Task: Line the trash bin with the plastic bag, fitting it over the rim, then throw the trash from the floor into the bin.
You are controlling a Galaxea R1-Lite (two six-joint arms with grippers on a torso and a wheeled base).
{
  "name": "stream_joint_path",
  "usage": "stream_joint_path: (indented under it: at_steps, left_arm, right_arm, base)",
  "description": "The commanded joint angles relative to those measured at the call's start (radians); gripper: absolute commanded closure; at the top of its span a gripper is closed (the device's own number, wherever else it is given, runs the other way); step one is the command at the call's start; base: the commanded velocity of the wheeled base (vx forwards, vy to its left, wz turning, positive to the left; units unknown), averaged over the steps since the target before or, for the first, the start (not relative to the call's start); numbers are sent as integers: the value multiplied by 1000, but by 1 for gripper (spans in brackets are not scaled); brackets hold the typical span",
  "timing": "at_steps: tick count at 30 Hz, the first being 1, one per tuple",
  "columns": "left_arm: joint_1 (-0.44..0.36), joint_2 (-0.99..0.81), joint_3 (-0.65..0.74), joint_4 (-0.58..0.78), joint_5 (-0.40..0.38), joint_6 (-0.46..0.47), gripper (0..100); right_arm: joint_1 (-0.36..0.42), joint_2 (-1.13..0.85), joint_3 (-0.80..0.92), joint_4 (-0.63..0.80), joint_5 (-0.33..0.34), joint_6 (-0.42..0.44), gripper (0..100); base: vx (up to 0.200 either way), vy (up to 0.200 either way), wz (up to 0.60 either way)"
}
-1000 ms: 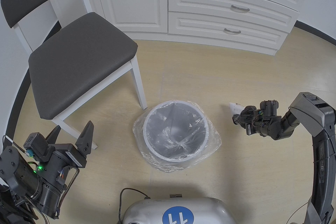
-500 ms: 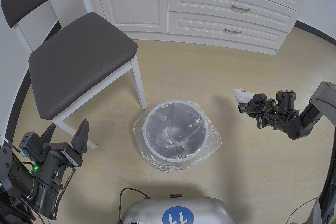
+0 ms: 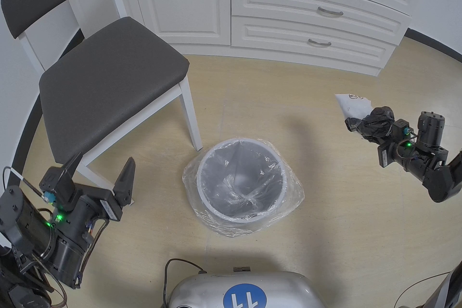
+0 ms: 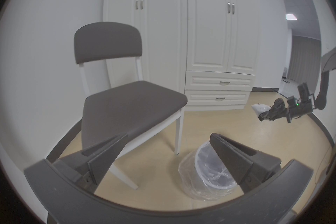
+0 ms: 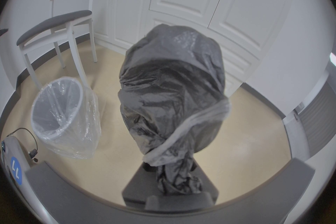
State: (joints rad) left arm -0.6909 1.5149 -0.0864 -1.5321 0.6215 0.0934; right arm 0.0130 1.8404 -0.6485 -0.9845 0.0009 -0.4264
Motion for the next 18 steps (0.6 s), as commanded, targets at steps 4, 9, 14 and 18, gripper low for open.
stream_joint_path:
  at_steps: [4,9,14,18]
  left_arm:
    - [88,-10,-30,0,-129,23,0]
    - [90,-25,-38,-2,-134,32,0]
    - [114,-91,-64,0,-209,48,0]
    - [168,-97,-58,0,-327,54,0]
  right_arm:
    - [28,-236,145,-16,-4,-84,100]
    - [39,-352,256,-56,-44,-130,100]
    - [73,-472,359,-79,-76,-149,100]
    - [73,-503,279,-63,-50,-342,100]
  base:
    - [0,0,0]
    - [0,0,0]
    - [0,0,0]
    - [0,0,0]
